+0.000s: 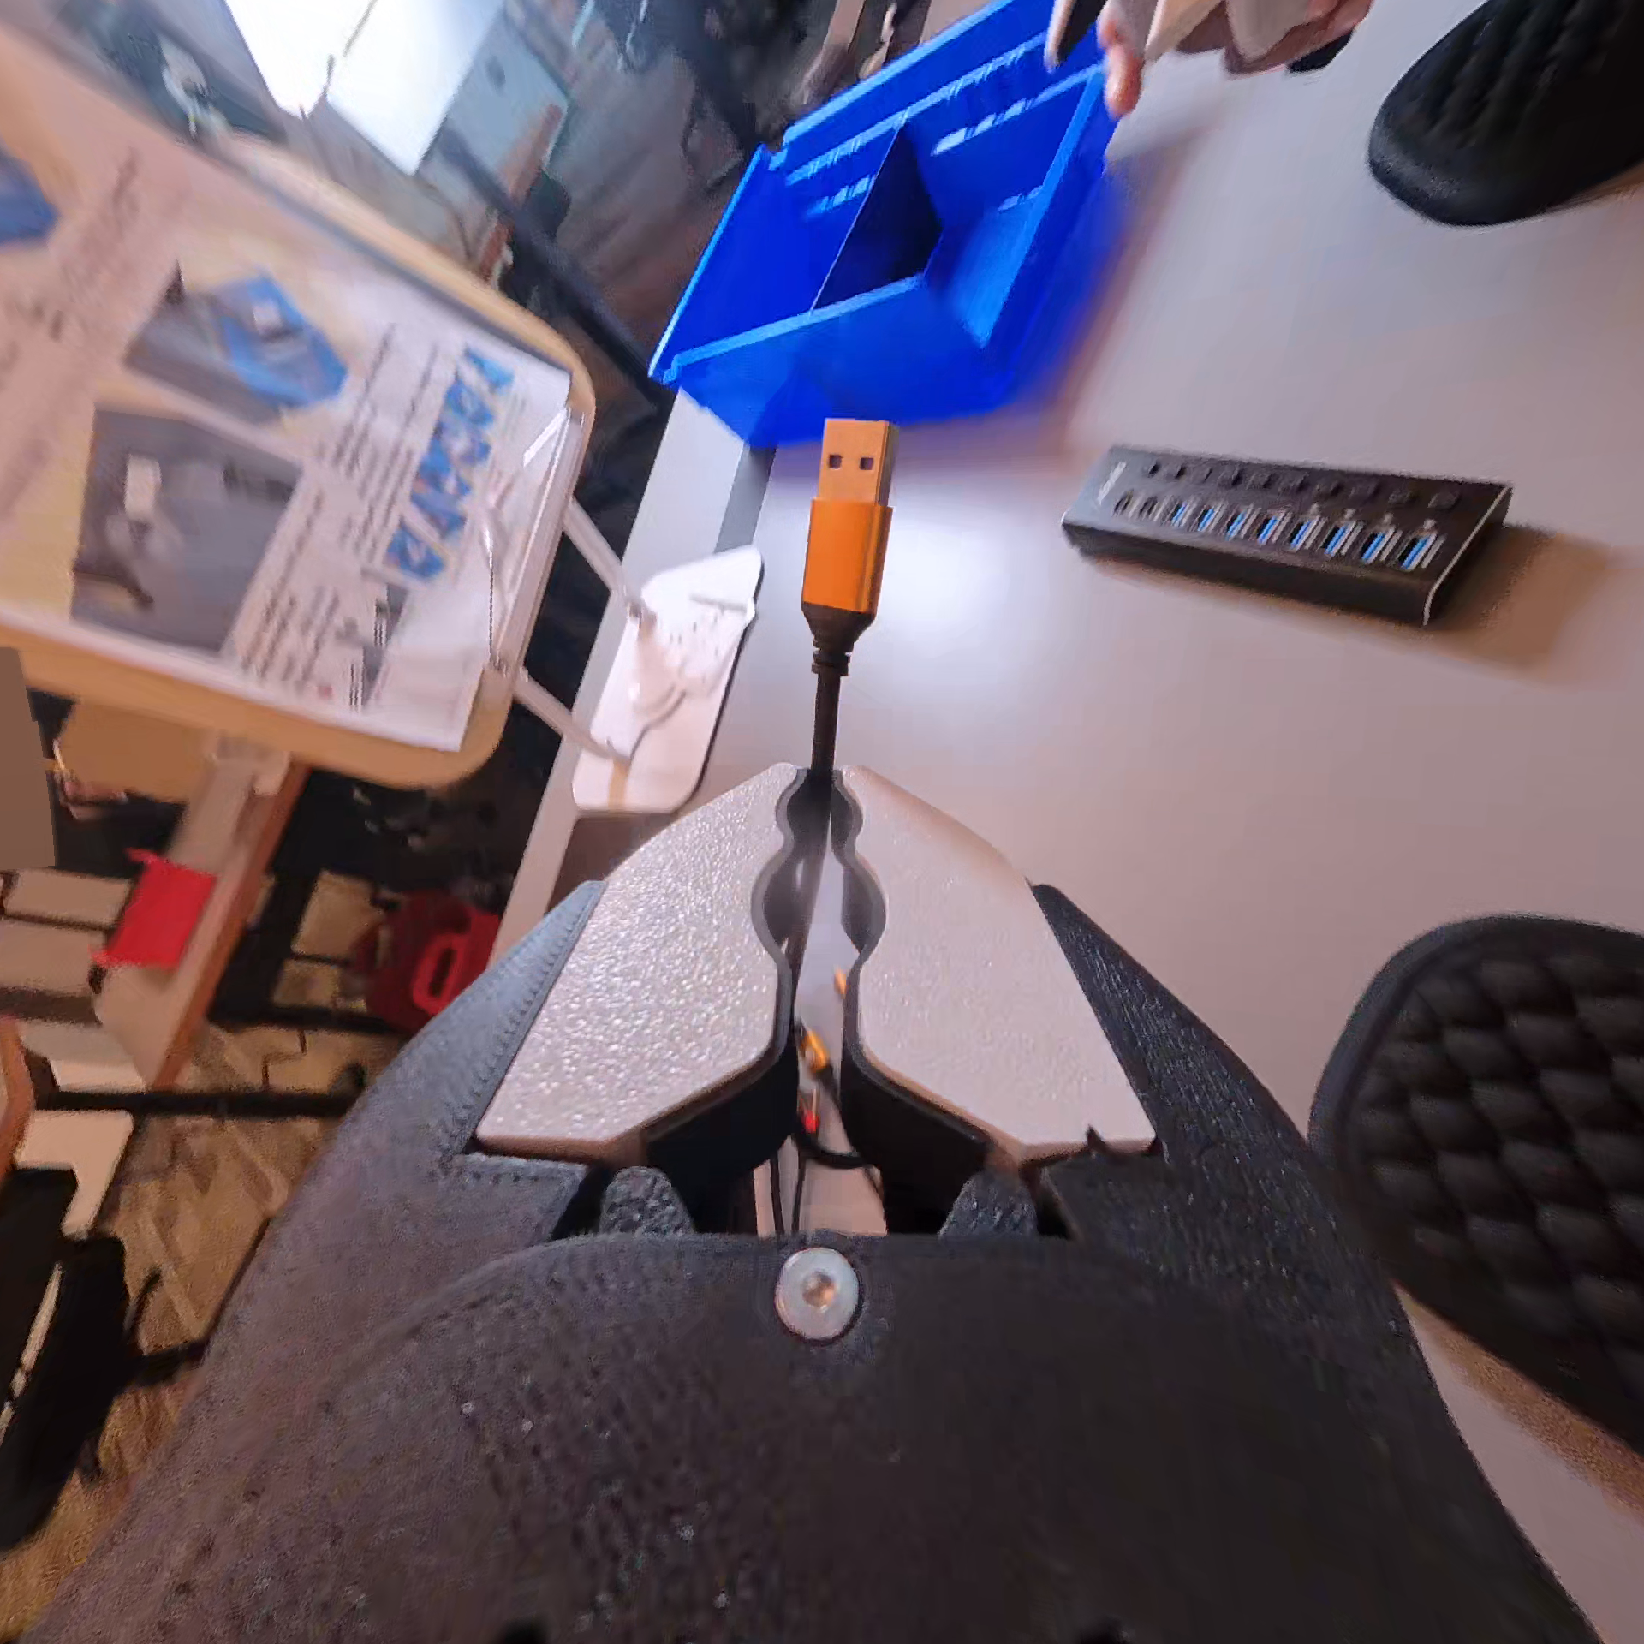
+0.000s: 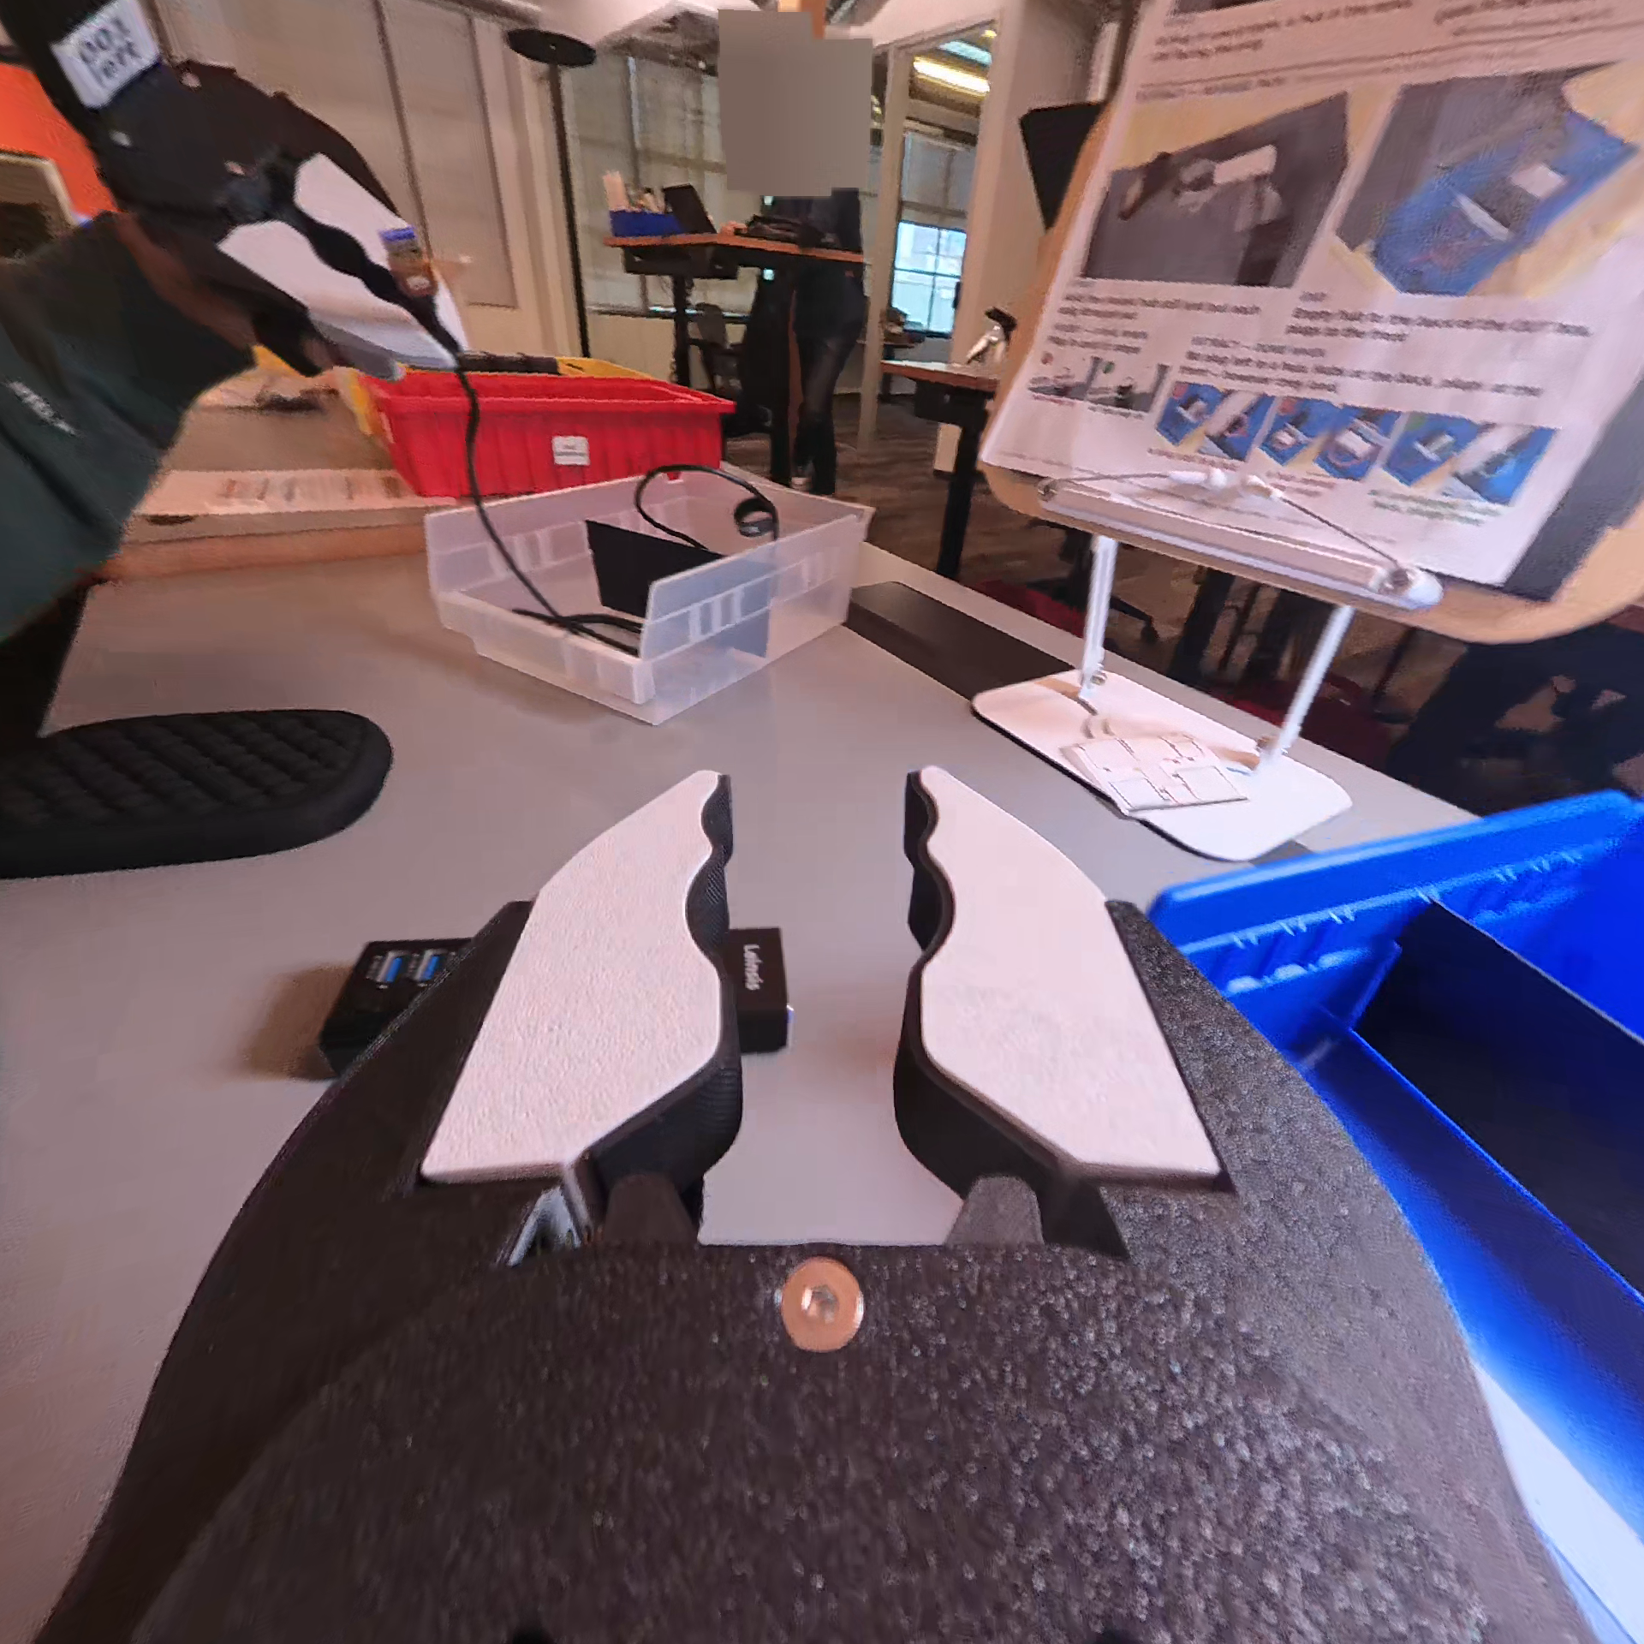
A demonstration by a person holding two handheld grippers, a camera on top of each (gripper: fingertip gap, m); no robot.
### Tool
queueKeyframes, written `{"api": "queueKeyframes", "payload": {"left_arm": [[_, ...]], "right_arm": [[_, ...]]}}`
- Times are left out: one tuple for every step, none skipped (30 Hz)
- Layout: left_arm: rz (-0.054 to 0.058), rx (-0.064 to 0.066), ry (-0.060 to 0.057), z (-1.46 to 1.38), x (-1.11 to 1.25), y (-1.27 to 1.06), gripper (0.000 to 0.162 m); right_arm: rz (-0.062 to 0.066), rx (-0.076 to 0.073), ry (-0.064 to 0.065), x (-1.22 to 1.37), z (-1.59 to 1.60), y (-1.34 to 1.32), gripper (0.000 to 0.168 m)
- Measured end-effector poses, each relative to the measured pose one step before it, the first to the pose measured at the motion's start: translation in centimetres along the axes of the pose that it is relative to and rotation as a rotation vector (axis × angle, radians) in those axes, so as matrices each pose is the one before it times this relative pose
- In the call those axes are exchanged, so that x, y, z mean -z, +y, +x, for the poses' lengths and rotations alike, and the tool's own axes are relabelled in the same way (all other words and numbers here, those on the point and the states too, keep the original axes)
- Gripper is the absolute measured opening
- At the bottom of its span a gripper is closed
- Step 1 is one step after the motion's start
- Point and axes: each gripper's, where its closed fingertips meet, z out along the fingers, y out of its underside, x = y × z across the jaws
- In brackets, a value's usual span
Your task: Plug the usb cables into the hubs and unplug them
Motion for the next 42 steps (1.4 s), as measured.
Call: {"api": "queueKeyframes", "payload": {"left_arm": [[0.0341, -0.0279, 0.0048, 0.458, -0.697, -1.349, 0.004], [0.0341, -0.0273, 0.0056, 0.376, -0.775, -1.373, 0.004], [0.0275, -0.0372, -0.0003, 0.234, -0.837, -1.328, 0.004], [0.0229, -0.0431, 0.001, 0.217, -0.88, -1.279, 0.004], [0.0207, -0.0391, 0.0027, 0.169, -0.885, -1.224, 0.004], [0.0246, -0.0285, 0.0137, 0.255, -0.897, -1.16, 0.004], [0.0327, -0.02, 0.0146, 0.264, -0.917, -1.139, 0.004], [0.0305, -0.0214, 0.0119, 0.262, -0.922, -1.002, 0.004], [0.0156, -0.0239, 0.013, 0.287, -0.881, -0.757, 0.004], [0.0041, -0.028, 0.0096, 0.224, -0.804, -0.558, 0.004], [0.0075, -0.0229, 0.0126, 0.251, -0.73, -0.545, 0.004], [0.0155, -0.0112, 0.0178, 0.3, -0.701, -0.551, 0.004], [0.0149, -0.0042, 0.0245, 0.417, -0.728, -0.418, 0.004], [0.0014, -0.0103, 0.0197, 0.368, -0.773, -0.094, 0.004], [-0.0104, -0.0164, 0.0205, 0.434, -0.784, 0.201, 0.004], [-0.0106, -0.0074, 0.0323, 0.592, -0.759, 0.309, 0.004], [0.0009, 0.0013, 0.0294, 0.553, -0.68, 0.225, 0.004], [0.0019, 0.0046, 0.0299, 0.534, -0.619, 0.276, 0.004], [-0.0075, 0.0038, 0.0243, 0.446, -0.552, 0.427, 0.004], [-0.0166, -0.0031, 0.0116, 0.246, -0.474, 0.537, 0.004], [-0.017, -0.0067, 0.0124, 0.245, -0.407, 0.495, 0.004], [-0.0114, -0.0079, 0.0216, 0.392, -0.345, 0.35, 0.005], [-0.0093, -0.0082, 0.0093, 0.227, -0.319, 0.282, 0.004], [-0.0141, -0.0099, 0.0032, 0.123, -0.29, 0.327, 0.004], [-0.0125, -0.0088, 0.0011, 0.055, -0.241, 0.32, 0.004], [-0.0057, -0.0049, 0.0004, 0.029, -0.175, 0.246, 0.004], [-0.0029, -0.0001, 0.0019, 0.038, -0.12, 0.197, 0.004], [0.0019, 0.001, -0.0019, -0.049, -0.032, 0.114, 0.004], [0.0028, 0.0003, 0.004, 0.026, 0.012, 0.069, 0.004], [0.0035, 0.0005, 0.0036, 0.037, -0.007, 0.022, 0.004], [0.0036, -0.0013, 0.0001, 0.01, -0.085, 0.005, 0.004], [0.0013, -0.0033, 0.0041, 0.081, -0.155, 0.032, 0.004], [-0.0022, -0.0032, 0.0053, 0.096, -0.234, 0.079, 0.004], [-0.0034, -0.0026, 0.0018, 0.036, -0.235, 0.131, 0.004], [0.0009, 0.0018, 0.0015, 0.033, -0.214, 0.123, 0.005], [0.0154, 0.0115, 0.0042, 0.053, -0.105, -0.047, 0.005], [0.0188, 0.0197, -0.0009, -0.034, 0.017, -0.041, 0.005], [0.027, 0.0264, -0.0066, -0.12, 0.131, -0.115, 0.006], [0.0276, 0.0379, -0.0236, -0.407, 0.185, -0.082, 0.006], [0.0271, 0.0459, -0.0256, -0.458, 0.219, -0.033, 0.007], [0.0244, 0.0515, -0.037, -0.671, 0.27, 0.036, 0.008], [0.0109, 0.0508, -0.0551, -0.977, 0.366, 0.253, 0.008]], "right_arm": [[0.0019, 0.0132, -0.0296, -0.428, -0.924, -0.629, 0.038], [0.0059, 0.0062, -0.0306, -0.423, -0.902, -0.741, 0.038], [0.0092, -0.0078, -0.0348, -0.427, -0.878, -0.801, 0.038], [0.0103, -0.0271, -0.0466, -0.446, -0.901, -0.796, 0.037], [0.0111, -0.0458, -0.0613, -0.456, -0.951, -0.759, 0.037], [0.015, -0.0562, -0.0599, -0.431, -0.825, -0.737, 0.037], [0.0194, -0.0543, -0.0487, -0.417, -0.595, -0.667, 0.037], [0.0188, -0.05, -0.0484, -0.388, -0.511, -0.547, 0.037], [0.0102, -0.0542, -0.0542, -0.376, -0.514, -0.371, 0.037], [0.004, -0.0609, -0.0566, -0.325, -0.454, -0.258, 0.037], [0.0092, -0.0642, -0.0533, -0.223, -0.353, -0.335, 0.037], [0.0125, -0.0664, -0.0484, -0.171, -0.233, -0.36, 0.037], [0.0055, -0.066, -0.0447, -0.136, -0.137, -0.273, 0.037], [-0.0059, -0.0593, -0.0392, -0.156, -0.051, -0.068, 0.037], [-0.0182, -0.047, -0.0284, -0.166, 0.096, 0.184, 0.037], [-0.0258, -0.0321, -0.0189, -0.187, 0.238, 0.392, 0.037], [-0.0252, -0.0222, -0.0176, -0.182, 0.28, 0.509, 0.036], [-0.0186, -0.0235, -0.0236, -0.162, 0.239, 0.524, 0.036], [-0.0135, -0.032, -0.0279, -0.139, 0.197, 0.517, 0.036], [-0.0174, -0.0369, -0.0209, -0.119, 0.305, 0.591, 0.036], [-0.0266, -0.0322, -0.0044, -0.122, 0.502, 0.706, 0.035], [-0.0253, -0.0189, 0.0064, -0.082, 0.606, 0.653, 0.033], [-0.0105, -0.0073, 0.0094, 0.028, 0.556, 0.372, 0.03], [-0.0021, -0.0068, 0.0139, 0.138, 0.564, 0.183, 0.026], [-0.0049, -0.0079, 0.0164, 0.201, 0.562, 0.132, 0.023], [-0.008, -0.005, 0.0172, 0.235, 0.527, 0.136, 0.021], [-0.0118, -0.0028, 0.024, 0.239, 0.601, 0.188, 0.02], [-0.0162, 0.0021, 0.0286, 0.237, 0.64, 0.259, 0.024], [-0.0119, 0.0037, 0.0191, 0.199, 0.478, 0.227, 0.027], [-0.0019, -0.0039, 0.0042, 0.135, 0.245, 0.09, 0.03], [0.0, -0.0086, -0.0039, 0.051, 0.099, 0.039, 0.03], [-0.0082, -0.007, -0.0018, -0.081, 0.115, 0.141, 0.03], [-0.0189, -0.0045, 0.0019, -0.204, 0.149, 0.307, 0.03], [-0.0242, -0.0042, -0.0038, -0.283, 0.088, 0.416, 0.028], [-0.0177, -0.0018, -0.0154, -0.311, -0.078, 0.37, 0.022], [-0.0075, 0.0, -0.0126, -0.27, -0.046, 0.254, 0.012], [0.0003, 0.0038, -0.0024, -0.138, 0.087, 0.145, 0.011], [0.0101, 0.0079, -0.0041, 0.015, 0.043, -0.007, 0.01], [0.025, -0.0005, -0.0065, 0.17, 0.028, -0.241, 0.009], [0.0355, -0.0105, -0.0105, 0.253, -0.003, -0.428, 0.009], [0.0351, -0.0132, -0.0158, 0.261, -0.052, -0.443, 0.008], [0.0344, -0.0147, -0.0172, 0.233, -0.067, -0.406, 0.008]]}}
